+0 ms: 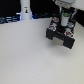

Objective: Open the kcup holder, insert the kcup into the holder, and close the kcup holder

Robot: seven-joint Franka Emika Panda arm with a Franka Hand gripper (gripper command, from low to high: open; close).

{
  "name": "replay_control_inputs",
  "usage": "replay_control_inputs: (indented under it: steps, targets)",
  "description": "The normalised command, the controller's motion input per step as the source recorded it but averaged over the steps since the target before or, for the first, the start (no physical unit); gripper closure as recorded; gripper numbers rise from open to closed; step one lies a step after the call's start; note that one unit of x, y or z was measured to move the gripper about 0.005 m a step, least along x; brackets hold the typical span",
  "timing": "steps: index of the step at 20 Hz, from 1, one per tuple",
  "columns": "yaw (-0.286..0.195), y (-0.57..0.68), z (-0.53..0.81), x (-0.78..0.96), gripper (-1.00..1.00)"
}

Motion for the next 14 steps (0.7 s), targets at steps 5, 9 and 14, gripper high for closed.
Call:
replay_control_inputs:
  steps: [5, 9, 14]
  targets:
    - [0.005, -0.07, -0.21, -0.05, 1.00]
    - [0.025, -0.08, -0.27, -0.17, 1.00]
    - [0.029, -0.16, -0.16, -0.26, 1.00]
